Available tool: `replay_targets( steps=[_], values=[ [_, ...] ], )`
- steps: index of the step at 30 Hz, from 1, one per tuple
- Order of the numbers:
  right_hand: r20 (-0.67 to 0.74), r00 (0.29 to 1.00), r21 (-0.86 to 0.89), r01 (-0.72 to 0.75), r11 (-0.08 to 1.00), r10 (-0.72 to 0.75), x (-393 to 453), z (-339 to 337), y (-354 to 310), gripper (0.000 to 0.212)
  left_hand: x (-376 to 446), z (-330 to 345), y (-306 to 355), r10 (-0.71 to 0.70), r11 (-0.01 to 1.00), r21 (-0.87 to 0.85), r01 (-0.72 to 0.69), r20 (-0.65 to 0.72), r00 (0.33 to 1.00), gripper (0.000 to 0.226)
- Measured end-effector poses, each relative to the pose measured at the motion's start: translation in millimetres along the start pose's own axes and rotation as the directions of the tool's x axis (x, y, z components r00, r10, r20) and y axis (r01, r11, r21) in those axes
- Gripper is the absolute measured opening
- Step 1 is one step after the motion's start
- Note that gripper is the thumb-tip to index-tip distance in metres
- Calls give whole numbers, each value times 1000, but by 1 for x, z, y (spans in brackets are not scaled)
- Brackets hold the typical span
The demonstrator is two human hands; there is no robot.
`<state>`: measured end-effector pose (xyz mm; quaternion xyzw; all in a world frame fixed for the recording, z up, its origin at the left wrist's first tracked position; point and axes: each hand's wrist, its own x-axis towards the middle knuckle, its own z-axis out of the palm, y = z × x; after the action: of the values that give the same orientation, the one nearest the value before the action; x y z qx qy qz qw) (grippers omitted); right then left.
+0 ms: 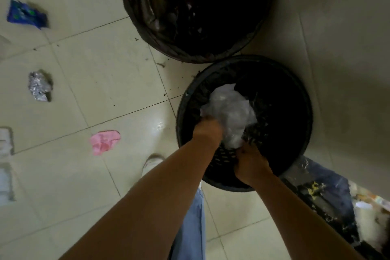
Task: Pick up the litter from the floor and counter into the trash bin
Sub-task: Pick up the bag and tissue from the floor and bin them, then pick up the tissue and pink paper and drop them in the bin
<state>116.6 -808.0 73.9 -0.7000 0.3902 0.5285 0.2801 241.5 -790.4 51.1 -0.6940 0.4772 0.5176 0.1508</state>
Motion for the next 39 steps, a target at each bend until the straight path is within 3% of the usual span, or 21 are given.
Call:
replay_targets(
  steps=[4, 9, 15, 18, 22, 24, 27, 30, 39],
  values=[
    [-84, 995, -8, 48, 999, -48, -21, -15, -10, 44, -26, 7, -5, -42, 998, -56, 41, -19, 999, 45],
    [-273, 958, -49, 84, 995, -94, -79, -49, -40, 57, -113, -20, -36, 81, 994, 87, -59, -278, 957, 53],
    [-382, 894, -135, 196, 971, -234, -158, -80, -132, 60, -246, -28, -133, -256, 959, 32, 283, -338, 906, 53],
    [-407, 845, -203, 288, 936, -348, -189, -81, -193, 61, -303, -22, -183, -450, 892, -142, 429, -370, 813, 54],
    [-386, 777, -330, 388, 861, -498, -213, -65, -271, 60, -360, 3, -245, -677, 734, -401, 548, -365, 639, 55],
    [-362, 752, -394, 412, 821, -551, -217, -51, -305, 59, -381, 24, -275, -731, 677, -447, 584, -320, 603, 56],
    [-334, 734, -471, 414, 779, -592, -215, -23, -352, 59, -405, 63, -321, -770, 624, -470, 624, -232, 595, 58],
    [-354, 753, -488, 357, 797, -555, -209, 11, -400, 61, -424, 103, -372, -766, 626, -481, 614, -232, 600, 58],
    [-397, 855, -333, 205, 920, -334, -180, 112, -497, 60, -438, 181, -501, -697, 699, -410, 585, -209, 686, 60]
  ],
)
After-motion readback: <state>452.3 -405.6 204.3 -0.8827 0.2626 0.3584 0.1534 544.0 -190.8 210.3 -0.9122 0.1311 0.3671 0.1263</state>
